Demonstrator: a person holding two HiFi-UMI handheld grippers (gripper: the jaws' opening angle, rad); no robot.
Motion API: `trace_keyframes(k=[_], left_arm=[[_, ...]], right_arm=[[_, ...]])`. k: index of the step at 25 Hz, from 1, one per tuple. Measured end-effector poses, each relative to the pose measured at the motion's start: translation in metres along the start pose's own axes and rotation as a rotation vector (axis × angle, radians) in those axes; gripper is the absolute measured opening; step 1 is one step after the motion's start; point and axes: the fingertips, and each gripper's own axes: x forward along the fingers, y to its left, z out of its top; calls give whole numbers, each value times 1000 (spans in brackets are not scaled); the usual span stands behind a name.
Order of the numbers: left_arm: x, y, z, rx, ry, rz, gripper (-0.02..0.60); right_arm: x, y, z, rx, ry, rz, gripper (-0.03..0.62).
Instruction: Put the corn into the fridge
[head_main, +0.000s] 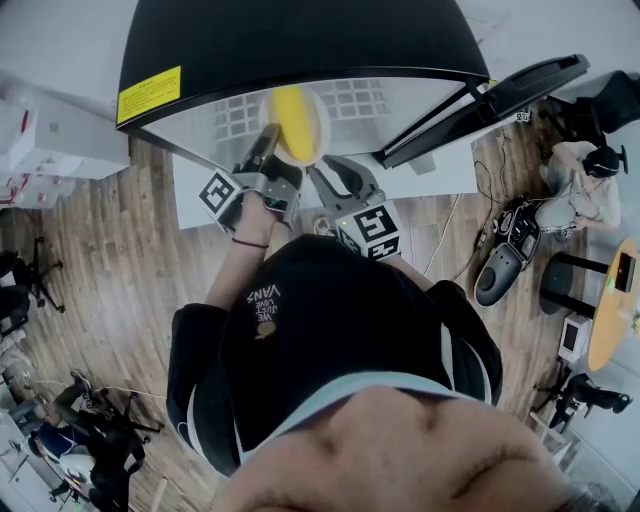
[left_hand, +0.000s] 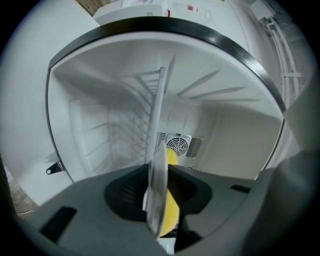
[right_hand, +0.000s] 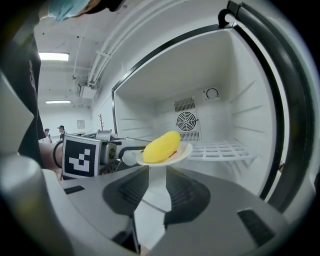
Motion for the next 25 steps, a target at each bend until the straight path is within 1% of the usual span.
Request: trace_keyframes(k=[12,19,25], left_arm=[[-1,-3,-2,8,14,-29,98],[-6,-4,2,5,-2,-27,98],[-8,-4,3,8,0,-34,98]], right_arm=[[8,-14,0,38,-3,-15,112],[16,-13,4,52,-2,-7,112],[22,-22,5,54,-3,-19,112]])
